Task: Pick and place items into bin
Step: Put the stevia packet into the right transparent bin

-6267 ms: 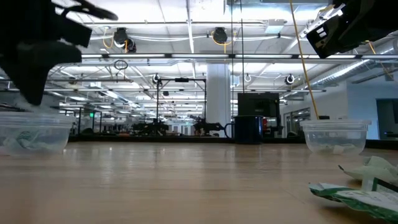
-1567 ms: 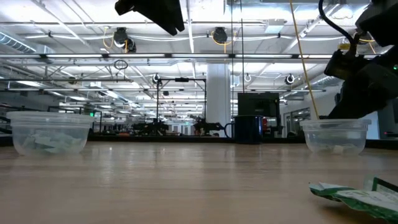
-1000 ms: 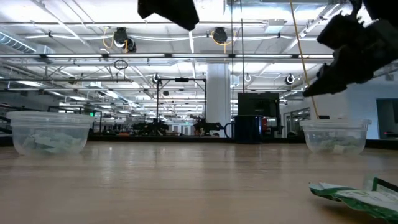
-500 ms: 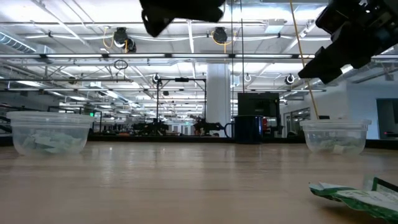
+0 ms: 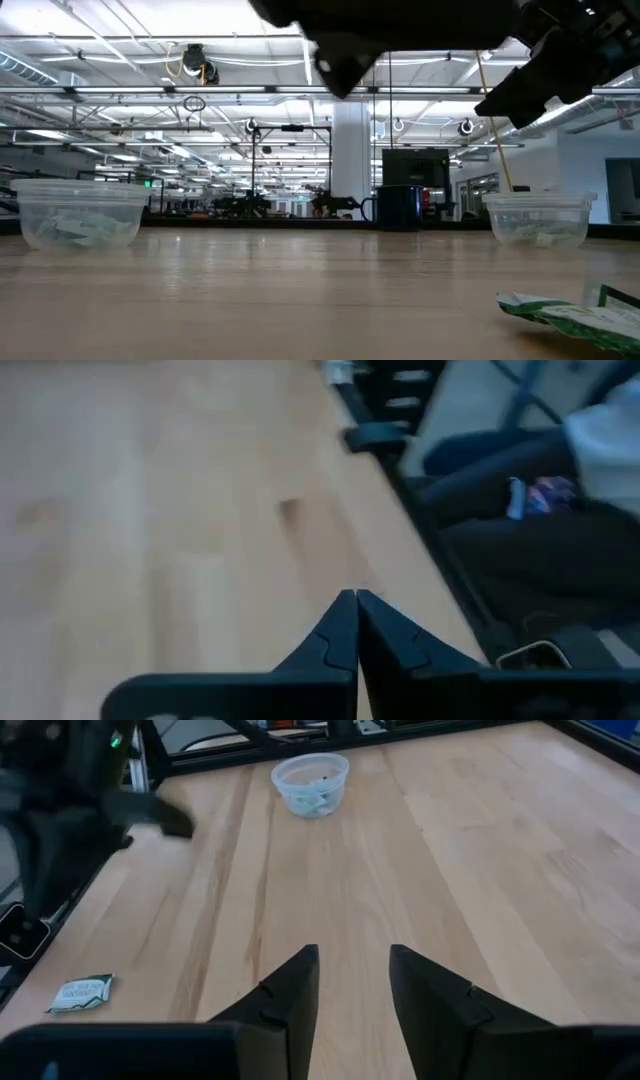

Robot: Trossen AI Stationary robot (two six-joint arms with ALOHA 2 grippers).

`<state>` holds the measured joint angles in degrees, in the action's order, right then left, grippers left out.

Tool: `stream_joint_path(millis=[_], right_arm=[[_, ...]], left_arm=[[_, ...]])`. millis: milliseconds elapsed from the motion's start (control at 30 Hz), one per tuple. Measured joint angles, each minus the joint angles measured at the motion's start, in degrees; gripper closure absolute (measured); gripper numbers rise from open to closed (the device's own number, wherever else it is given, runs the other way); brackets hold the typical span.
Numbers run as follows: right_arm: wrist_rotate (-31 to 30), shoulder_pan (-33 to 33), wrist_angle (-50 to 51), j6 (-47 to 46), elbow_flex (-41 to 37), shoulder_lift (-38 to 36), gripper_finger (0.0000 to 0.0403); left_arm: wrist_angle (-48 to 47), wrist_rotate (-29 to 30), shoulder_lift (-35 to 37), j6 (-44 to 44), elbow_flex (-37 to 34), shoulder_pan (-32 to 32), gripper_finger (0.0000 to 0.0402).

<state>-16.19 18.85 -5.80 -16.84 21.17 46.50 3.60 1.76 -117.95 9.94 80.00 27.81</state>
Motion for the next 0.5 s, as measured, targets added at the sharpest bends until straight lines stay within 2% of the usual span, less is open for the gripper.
stream_joint_path(millis=[100,333,500], right_arm=[[-0.04,0.00,-0.01,0.02,0.00,0.00,0.0287],[-0.07,0.00,0.31,0.02,-0.02,0.02,0.0287],[-0.09,0.00,0.22,0.02,-0.02,0.00,0.0287]], left_arm=[[0.89,-3.10,-3.26,-3.33,2.01,-0.06,0.0397],[0.94,-4.22,-8.49,-7.98,4.96,-0.66,0.0397],[0.81,-10.83,-9.41,-6.68,5.97,-1.60,0.0399]])
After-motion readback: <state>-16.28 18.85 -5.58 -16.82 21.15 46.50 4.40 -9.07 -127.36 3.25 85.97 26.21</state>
